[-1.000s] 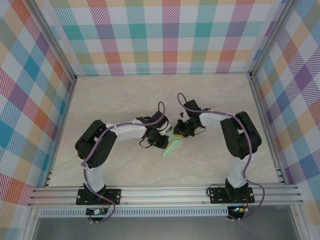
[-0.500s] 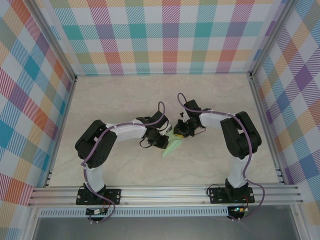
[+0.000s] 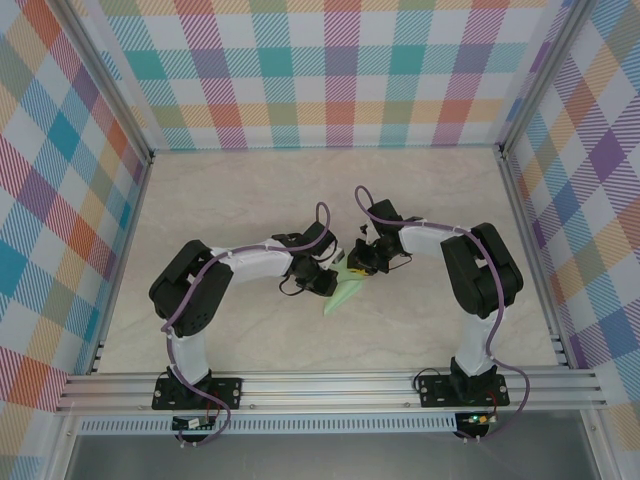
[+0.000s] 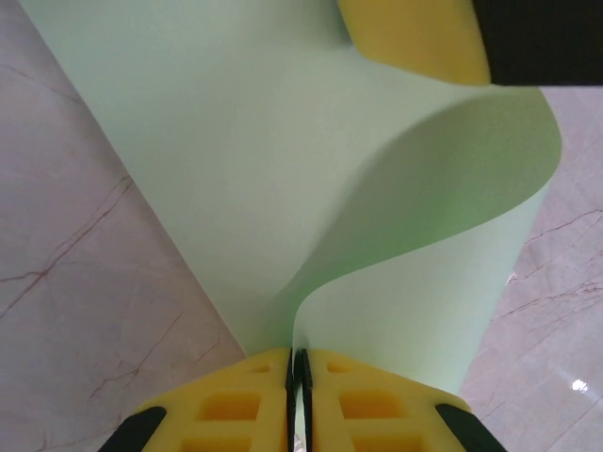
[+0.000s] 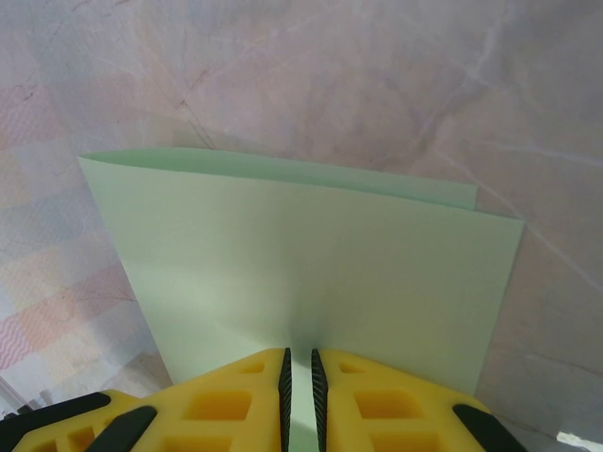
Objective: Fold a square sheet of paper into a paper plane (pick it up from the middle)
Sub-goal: Third fold the triangle at the center of the table.
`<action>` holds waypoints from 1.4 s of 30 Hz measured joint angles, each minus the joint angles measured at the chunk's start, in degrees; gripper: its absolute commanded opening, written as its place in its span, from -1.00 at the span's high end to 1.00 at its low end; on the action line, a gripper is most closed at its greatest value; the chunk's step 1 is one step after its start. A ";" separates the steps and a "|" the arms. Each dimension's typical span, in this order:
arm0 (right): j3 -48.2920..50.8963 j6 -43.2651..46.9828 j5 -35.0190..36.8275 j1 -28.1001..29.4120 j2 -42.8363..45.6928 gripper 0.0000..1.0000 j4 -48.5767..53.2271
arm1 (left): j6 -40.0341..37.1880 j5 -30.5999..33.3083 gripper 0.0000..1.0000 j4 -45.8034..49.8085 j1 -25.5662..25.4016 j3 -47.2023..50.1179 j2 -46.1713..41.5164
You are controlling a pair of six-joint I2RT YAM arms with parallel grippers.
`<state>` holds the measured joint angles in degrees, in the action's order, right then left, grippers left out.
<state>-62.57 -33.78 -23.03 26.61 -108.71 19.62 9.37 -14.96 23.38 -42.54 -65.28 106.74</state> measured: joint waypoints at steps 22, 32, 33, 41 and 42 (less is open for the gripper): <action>0.00 -0.02 0.00 0.00 0.00 0.65 0.00 | 0.24 0.68 0.74 -0.94 0.00 0.74 -0.20; 0.00 -0.79 -0.20 0.00 0.44 0.63 0.07 | 0.24 0.57 0.74 -1.03 0.07 0.74 0.22; 0.13 -1.16 0.02 0.00 1.07 0.62 0.26 | 0.24 0.57 0.73 -1.03 0.07 0.74 0.24; 6.08 -3.80 2.21 -1.14 17.07 0.66 -0.20 | 0.24 0.50 0.73 -1.05 0.11 0.74 0.26; 7.89 -4.79 1.68 -1.14 19.32 0.68 -1.55 | 0.24 0.50 0.73 -1.07 0.11 0.74 0.26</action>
<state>-54.68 -38.57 -21.34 25.47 -89.38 18.06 9.61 -14.46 22.31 -42.44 -64.53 107.00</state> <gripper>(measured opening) 0.179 0.133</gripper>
